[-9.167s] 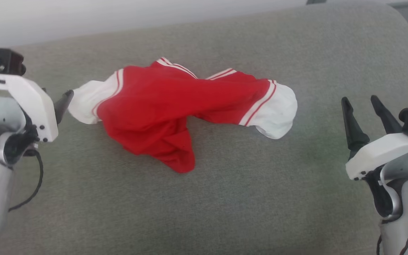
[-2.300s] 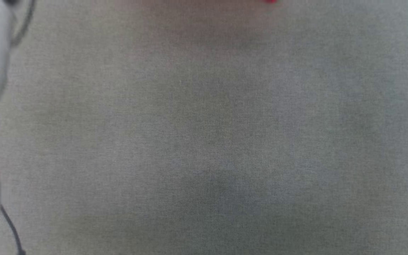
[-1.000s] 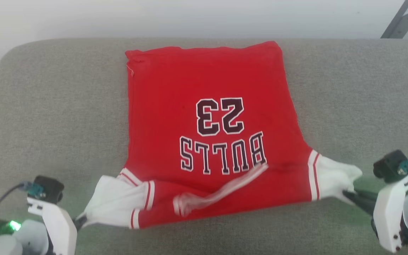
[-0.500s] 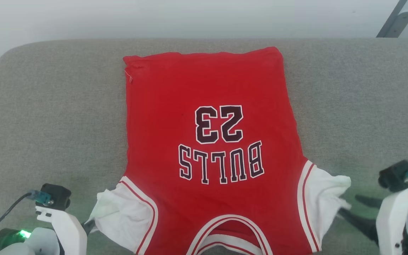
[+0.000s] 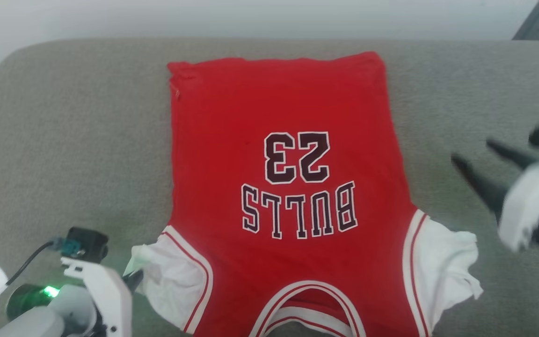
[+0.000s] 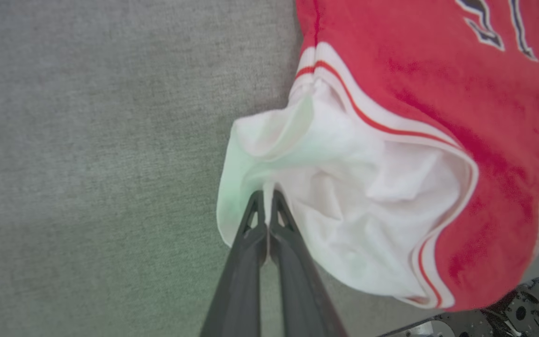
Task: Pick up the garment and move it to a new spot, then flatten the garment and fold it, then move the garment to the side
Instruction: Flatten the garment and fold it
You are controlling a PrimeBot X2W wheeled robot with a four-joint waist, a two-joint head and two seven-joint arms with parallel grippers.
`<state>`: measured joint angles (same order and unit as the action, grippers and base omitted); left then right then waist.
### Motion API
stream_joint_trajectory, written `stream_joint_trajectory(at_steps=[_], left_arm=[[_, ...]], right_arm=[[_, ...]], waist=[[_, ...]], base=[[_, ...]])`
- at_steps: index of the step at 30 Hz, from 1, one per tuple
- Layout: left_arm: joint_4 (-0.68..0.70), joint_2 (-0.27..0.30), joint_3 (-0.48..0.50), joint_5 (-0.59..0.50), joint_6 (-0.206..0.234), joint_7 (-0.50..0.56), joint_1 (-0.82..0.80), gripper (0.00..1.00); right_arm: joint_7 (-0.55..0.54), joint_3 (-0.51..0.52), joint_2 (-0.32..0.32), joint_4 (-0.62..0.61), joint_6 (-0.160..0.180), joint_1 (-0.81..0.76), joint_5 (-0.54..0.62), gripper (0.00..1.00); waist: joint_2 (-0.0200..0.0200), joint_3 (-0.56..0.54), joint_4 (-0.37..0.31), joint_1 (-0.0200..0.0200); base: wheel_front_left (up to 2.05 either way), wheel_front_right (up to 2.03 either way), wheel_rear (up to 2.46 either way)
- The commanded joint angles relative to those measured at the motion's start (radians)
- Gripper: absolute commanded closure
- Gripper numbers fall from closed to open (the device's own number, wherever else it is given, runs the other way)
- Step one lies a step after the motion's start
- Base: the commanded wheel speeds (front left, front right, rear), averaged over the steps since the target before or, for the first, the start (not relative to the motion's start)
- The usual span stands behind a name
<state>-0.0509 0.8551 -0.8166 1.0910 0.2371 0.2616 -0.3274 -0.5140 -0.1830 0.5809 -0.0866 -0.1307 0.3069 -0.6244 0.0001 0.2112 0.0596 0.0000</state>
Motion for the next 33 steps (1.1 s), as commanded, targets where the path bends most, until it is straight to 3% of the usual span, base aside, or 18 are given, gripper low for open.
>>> stream_joint_trajectory(at_steps=[1, 9, 20, 26, 33], left_arm=[[0.005, -0.011, -0.001, -0.019, -0.005, -0.002, -0.020, 1.00], [-0.003, -0.084, -0.016, -0.054, -0.034, -0.001, -0.115, 1.00], [-0.070, -0.190, -0.044, -0.094, -0.098, -0.027, -0.215, 1.00], [-0.148, -0.248, -0.055, -0.100, -0.139, -0.047, -0.258, 1.00], [-0.228, -0.292, -0.060, -0.094, -0.169, -0.067, -0.283, 1.00]], right_arm=[[-0.002, 0.004, -0.022, 0.028, 0.000, 0.049, 0.016, 0.00], [0.018, -0.043, -0.089, 0.327, 0.000, 0.387, 0.083, 0.00], [-0.045, -0.128, -0.095, 0.732, 0.000, 0.711, 0.099, 0.00], [-0.137, -0.160, -0.094, 0.946, 0.000, 0.847, 0.122, 0.00], [-0.280, -0.160, -0.127, 1.152, 0.000, 0.878, 0.152, 0.00]], waist=[[-0.0001, 0.021, 0.019, 0.0000], [-0.0001, 0.119, 0.110, 0.0000], [-0.0001, 0.242, 0.223, 0.0000], [-0.0001, 0.292, 0.277, 0.0000], [-0.0001, 0.316, 0.306, 0.0000]], base=[[0.00, 0.00, 0.00], [0.00, 0.00, 0.00], [0.00, 0.00, 0.00], [0.00, 0.00, 0.00], [0.00, 0.00, 0.00]])
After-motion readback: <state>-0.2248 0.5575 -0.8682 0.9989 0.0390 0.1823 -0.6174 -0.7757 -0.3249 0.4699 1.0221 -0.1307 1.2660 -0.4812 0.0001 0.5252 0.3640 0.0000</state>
